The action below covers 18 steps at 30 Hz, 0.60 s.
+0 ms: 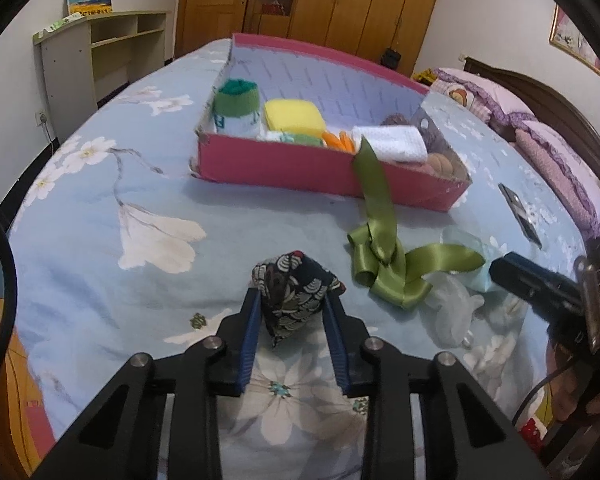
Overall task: Organize soft objects
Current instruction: 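Withdraw both tools and grasp the dark patterned pouch with the left tool, then grasp the green ribbon bow with the right tool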
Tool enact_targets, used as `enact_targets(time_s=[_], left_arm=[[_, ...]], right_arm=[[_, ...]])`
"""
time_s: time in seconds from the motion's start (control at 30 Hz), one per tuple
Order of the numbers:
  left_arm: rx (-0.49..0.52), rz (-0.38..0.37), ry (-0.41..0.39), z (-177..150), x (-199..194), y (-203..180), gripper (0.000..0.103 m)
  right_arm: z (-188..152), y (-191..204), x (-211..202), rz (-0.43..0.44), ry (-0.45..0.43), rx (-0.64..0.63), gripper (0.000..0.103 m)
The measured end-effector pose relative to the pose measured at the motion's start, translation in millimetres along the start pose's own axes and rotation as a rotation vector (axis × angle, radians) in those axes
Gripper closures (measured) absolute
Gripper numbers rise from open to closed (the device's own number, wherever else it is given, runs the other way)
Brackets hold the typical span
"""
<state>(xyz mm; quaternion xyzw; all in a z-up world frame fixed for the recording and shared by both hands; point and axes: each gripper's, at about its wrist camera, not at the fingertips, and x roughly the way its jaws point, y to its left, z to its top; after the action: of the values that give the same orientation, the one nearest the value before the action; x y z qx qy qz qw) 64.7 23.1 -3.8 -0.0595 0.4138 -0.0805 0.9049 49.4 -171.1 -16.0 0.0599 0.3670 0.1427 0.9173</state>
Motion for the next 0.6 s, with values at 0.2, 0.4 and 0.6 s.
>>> enact_targets(time_s=[0.2, 0.4, 0.6], left_arm=[[-0.029, 0.033, -0.022, 2.4, -4.9, 12.3, 0.071], [-0.07, 0.037, -0.003, -0.7, 0.2, 27.1, 0.071], [-0.091, 0.023, 0.009, -3.4, 4.6, 35.3, 0.071]], right_arm=[[5.7, 22.4, 3.9, 0.018, 0.005, -0.077, 0.055], [11.6, 48.7, 20.6, 0.051, 0.039, -0.158, 0.055], [19.4, 69.5, 45.2, 0.052, 0.063, -0.226, 0.055]])
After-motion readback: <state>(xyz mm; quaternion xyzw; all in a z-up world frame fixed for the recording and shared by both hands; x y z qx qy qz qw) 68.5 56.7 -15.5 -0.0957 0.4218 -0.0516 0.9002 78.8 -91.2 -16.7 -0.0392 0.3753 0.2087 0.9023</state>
